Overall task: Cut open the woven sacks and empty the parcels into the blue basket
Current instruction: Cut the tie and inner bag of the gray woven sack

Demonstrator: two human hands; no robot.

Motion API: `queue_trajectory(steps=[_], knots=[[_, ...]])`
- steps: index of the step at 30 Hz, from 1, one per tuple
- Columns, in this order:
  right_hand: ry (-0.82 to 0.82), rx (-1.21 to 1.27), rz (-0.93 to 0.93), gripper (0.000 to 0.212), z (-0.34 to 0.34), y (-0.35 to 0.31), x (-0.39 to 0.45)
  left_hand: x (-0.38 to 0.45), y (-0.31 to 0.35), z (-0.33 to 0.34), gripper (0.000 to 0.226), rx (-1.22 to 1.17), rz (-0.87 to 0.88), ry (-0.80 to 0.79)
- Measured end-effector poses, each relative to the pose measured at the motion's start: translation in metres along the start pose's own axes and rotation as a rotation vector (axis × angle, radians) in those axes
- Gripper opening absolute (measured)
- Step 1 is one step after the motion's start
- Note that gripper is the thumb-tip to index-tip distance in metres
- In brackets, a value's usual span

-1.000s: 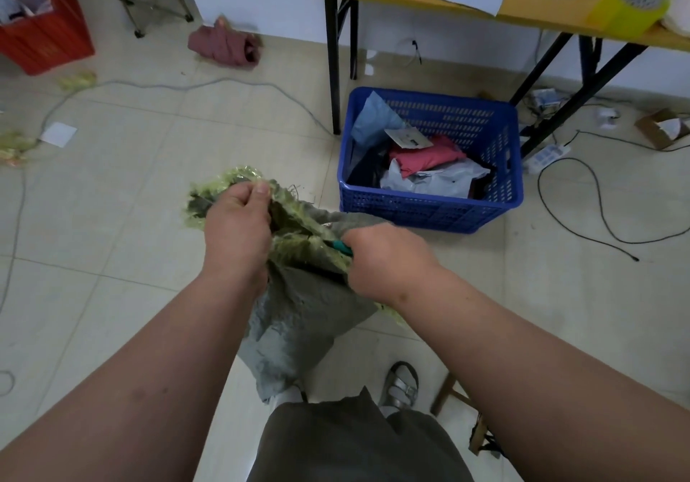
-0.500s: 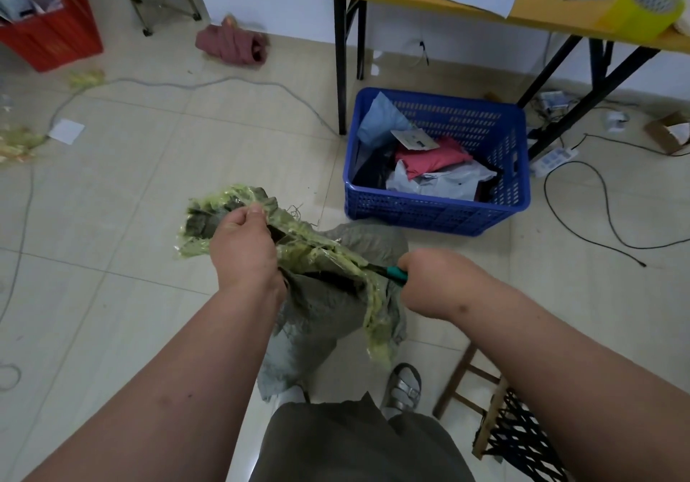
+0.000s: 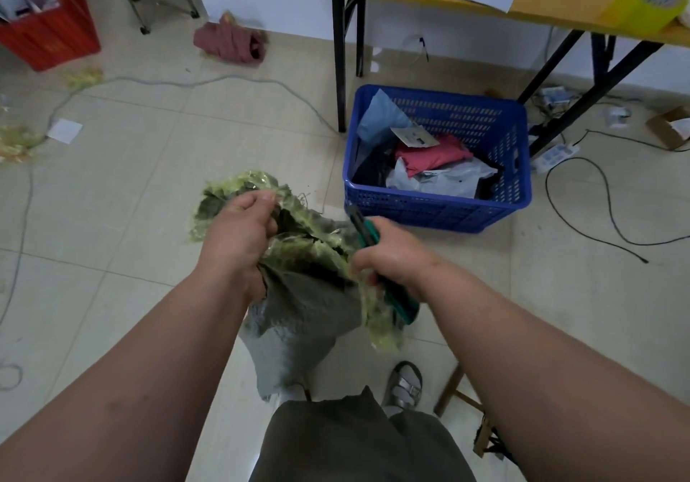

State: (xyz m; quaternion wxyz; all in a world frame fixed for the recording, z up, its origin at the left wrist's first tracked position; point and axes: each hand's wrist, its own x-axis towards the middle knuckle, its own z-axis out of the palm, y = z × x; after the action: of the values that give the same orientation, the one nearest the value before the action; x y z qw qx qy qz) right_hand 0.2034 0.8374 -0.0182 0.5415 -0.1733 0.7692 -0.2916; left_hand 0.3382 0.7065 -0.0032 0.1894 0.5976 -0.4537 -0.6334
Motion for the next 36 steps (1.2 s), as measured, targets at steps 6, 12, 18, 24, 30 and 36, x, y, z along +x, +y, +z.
queue_trajectory(steps=[6, 12, 18, 24, 30, 36], knots=[[-0.034, 0.042, -0.052, 0.034, 0.018, 0.001, 0.003, 0.008, 0.025, -0.005, 0.017, 0.073, 0.110, -0.097], [0.031, 0.145, -0.161, 0.021, -0.031, -0.042, -0.032, 0.008, 0.091, -0.013, 0.020, 0.281, 0.307, -0.283], [0.009, 0.330, -0.271, 0.026, -0.052, -0.064, -0.057, 0.002, 0.139, -0.004, 0.028, 0.508, 0.573, -0.304], [0.090, 0.295, -0.043, 0.025, -0.034, -0.035, -0.014, 0.016, 0.099, 0.007, 0.066, 1.611, 0.639, -0.032], [0.108, 0.342, 0.152, 0.023, -0.012, -0.004, 0.009, 0.013, 0.028, 0.015, 0.048, 1.301, 0.567, -0.394], [0.078, 0.312, 0.108, 0.021, -0.018, -0.006, 0.010, 0.008, -0.018, 0.028, 0.033, 1.298, 0.774, -0.543]])
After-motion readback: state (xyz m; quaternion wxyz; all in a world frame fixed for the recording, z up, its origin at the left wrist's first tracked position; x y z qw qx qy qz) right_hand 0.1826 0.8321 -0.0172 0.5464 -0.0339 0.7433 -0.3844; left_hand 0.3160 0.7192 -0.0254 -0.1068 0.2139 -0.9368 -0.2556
